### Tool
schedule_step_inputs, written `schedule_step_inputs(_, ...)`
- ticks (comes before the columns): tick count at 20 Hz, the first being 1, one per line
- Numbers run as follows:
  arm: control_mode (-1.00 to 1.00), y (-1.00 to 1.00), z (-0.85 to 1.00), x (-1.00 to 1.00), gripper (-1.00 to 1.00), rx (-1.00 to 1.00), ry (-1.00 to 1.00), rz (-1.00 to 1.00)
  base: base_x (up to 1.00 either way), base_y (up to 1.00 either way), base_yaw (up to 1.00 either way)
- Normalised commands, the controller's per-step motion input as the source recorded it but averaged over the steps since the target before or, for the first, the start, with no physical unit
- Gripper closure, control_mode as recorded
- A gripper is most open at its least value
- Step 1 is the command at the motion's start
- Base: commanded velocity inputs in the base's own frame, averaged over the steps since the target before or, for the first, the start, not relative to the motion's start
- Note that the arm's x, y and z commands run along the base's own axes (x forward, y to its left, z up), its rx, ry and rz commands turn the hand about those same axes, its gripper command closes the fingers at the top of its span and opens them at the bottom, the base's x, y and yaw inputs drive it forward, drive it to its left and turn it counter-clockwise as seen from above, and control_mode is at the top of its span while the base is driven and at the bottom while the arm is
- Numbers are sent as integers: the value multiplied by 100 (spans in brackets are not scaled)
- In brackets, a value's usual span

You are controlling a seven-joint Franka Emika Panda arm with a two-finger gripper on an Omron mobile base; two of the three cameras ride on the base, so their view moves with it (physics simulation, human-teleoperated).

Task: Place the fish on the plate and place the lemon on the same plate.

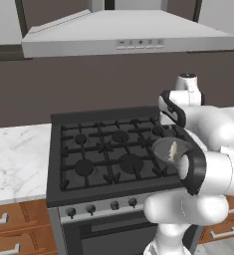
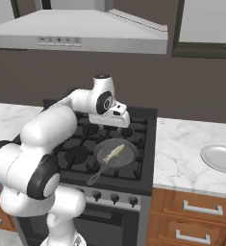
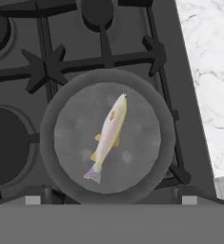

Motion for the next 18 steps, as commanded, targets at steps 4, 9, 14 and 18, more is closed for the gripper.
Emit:
schedule_step_inputs(4, -100, 0, -33, 43, -100, 0, 0, 0, 0, 0, 0)
schedule_step_inputs(9, -100, 0, -68, 25, -100, 4, -5, 0, 0, 0, 0)
schedule_step_inputs(14, -100, -1, -46, 3, -100, 6, -3, 0, 0, 0, 0)
schedule_step_inputs(18, -100, -18, -26, -2, -100, 4, 0, -9, 0, 0, 0)
